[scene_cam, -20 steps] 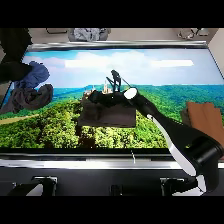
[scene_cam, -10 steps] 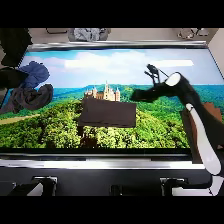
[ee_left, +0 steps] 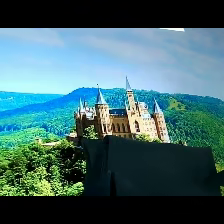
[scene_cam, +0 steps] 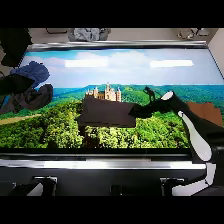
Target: Fold the shirts.
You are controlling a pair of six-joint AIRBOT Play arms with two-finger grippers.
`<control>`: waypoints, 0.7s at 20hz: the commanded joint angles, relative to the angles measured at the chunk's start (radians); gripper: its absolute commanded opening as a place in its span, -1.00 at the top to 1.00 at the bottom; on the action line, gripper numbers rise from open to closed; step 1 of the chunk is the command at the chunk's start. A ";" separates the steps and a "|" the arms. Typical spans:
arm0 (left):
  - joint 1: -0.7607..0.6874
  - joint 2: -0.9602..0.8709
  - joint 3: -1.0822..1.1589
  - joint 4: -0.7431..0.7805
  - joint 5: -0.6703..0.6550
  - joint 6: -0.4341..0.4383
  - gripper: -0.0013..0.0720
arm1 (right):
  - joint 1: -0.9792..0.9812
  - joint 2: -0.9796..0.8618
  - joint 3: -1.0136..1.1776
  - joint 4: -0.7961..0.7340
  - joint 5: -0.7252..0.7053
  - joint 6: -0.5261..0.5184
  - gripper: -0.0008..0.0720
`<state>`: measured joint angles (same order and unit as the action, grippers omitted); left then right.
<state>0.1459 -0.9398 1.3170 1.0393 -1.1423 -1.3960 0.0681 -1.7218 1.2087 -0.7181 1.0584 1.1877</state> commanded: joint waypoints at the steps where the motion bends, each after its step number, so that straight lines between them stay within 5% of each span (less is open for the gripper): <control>1: 0.000 0.001 -0.002 -0.003 0.001 -0.003 0.87 | 0.006 -0.020 0.013 0.083 0.005 -0.062 0.82; 4: 0.000 0.001 -0.002 -0.003 0.001 -0.002 0.87 | -0.057 0.034 0.150 -0.006 0.158 -0.188 0.82; 8: 0.000 0.001 -0.002 -0.002 0.001 0.009 0.87 | -0.268 0.169 0.354 -0.211 0.244 -0.036 0.82; 14: 0.000 0.001 -0.003 -0.002 0.002 0.035 0.87 | -0.655 0.260 0.514 -0.208 0.403 0.055 0.82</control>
<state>0.1459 -0.9394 1.3148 1.0367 -1.1416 -1.3708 -0.4255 -1.5013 1.6527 -0.9058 1.3720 1.1900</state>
